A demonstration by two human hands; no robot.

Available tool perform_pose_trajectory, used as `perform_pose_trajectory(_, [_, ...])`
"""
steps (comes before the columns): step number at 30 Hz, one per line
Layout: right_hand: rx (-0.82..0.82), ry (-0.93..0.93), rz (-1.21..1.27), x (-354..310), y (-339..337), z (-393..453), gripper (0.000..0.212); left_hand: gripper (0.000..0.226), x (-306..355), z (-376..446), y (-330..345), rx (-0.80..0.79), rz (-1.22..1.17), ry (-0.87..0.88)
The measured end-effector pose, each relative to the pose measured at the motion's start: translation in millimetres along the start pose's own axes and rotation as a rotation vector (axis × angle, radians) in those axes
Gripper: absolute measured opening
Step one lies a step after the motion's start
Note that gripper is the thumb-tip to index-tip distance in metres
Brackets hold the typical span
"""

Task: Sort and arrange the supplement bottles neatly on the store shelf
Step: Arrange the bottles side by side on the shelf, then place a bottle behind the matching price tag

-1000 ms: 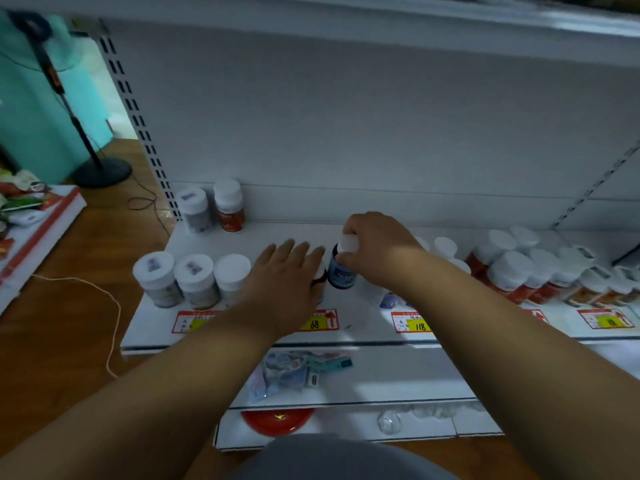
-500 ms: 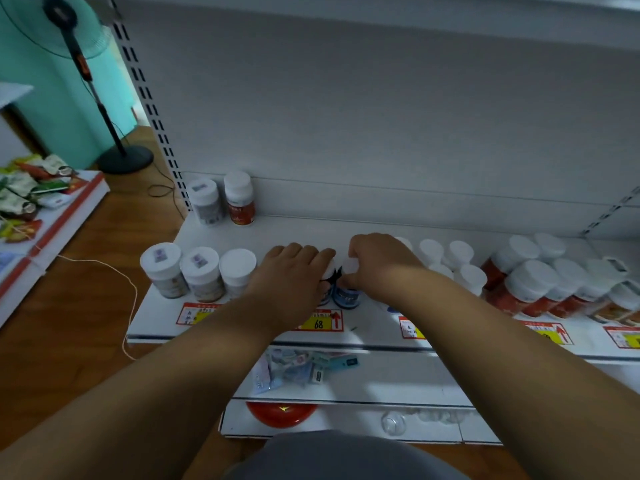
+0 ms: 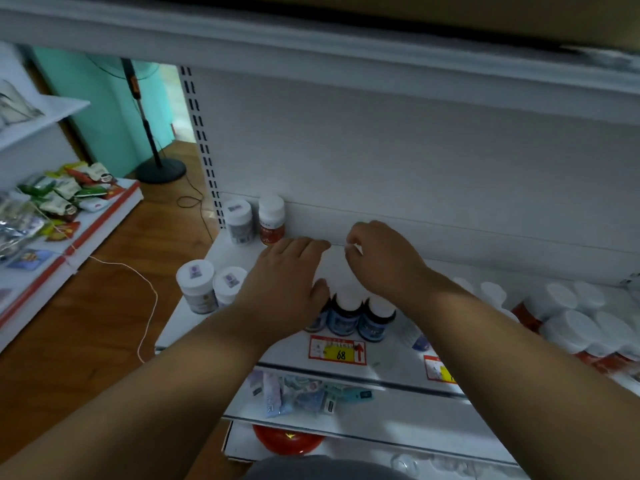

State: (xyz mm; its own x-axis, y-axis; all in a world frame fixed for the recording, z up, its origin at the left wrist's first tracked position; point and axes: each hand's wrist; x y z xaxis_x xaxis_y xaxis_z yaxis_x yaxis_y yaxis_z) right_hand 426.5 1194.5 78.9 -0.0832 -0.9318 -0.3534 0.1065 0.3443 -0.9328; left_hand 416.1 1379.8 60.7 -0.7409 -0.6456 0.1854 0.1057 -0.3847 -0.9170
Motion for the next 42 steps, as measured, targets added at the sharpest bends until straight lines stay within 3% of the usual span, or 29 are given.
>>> perform_pose_trajectory(8, [-0.055,0.051,0.022,-106.6,41.6,87.7,0.043,0.043,-75.2,-18.2,-42.3,0.039,0.001,-0.131])
perform_pose_trajectory(12, [-0.031,0.139,-0.002,-124.9,76.6,106.9,0.035,0.039,-106.1,-23.5,-53.4,0.005,-0.026,-0.135])
perform_pose_trajectory(18, [0.072,0.257,0.158,-125.4,96.0,111.7,0.035,0.046,-135.8,-30.7,-53.3,-0.094,-0.024,-0.035])
perform_pose_trajectory(20, [0.093,0.270,0.234,-121.0,87.4,107.1,0.035,0.046,-138.3,-29.2,-52.6,-0.064,-0.052,-0.023])
perform_pose_trajectory(23, [0.146,0.331,0.538,-115.5,63.9,84.5,0.032,0.054,-135.0,-21.1,-50.2,0.018,-0.160,-0.058])
perform_pose_trajectory(29, [0.288,0.344,0.971,-109.2,15.7,10.8,0.017,0.074,-90.6,-0.9,-35.0,0.120,-0.462,-0.009])
perform_pose_trajectory(35, [0.353,0.376,0.961,-71.2,-23.7,-55.9,0.019,0.081,-19.8,5.0,-15.6,0.076,-0.670,0.165])
perform_pose_trajectory(37, [0.375,0.367,0.927,-52.3,-37.6,-77.2,0.021,0.070,7.7,6.9,-11.4,0.064,-0.772,0.195])
perform_pose_trajectory(40, [0.391,0.353,0.920,-15.6,-58.4,-108.3,0.025,0.032,58.6,14.9,-8.2,0.085,-0.868,0.230])
perform_pose_trajectory(42, [0.418,0.329,0.969,14.3,-70.4,-129.7,0.026,0.025,97.5,23.2,-0.9,0.094,-0.890,0.243])
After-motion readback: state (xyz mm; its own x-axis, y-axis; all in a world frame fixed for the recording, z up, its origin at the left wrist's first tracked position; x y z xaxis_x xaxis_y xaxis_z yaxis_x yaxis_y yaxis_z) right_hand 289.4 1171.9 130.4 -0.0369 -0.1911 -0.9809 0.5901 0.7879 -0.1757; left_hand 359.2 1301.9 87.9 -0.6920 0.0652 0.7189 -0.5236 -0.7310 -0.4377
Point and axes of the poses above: each hand's wrist, its own z-axis towards the middle knuckle, its own y-axis out of the palm, x = y × z, and after that the axes turned 13 degrees about y, right-handed
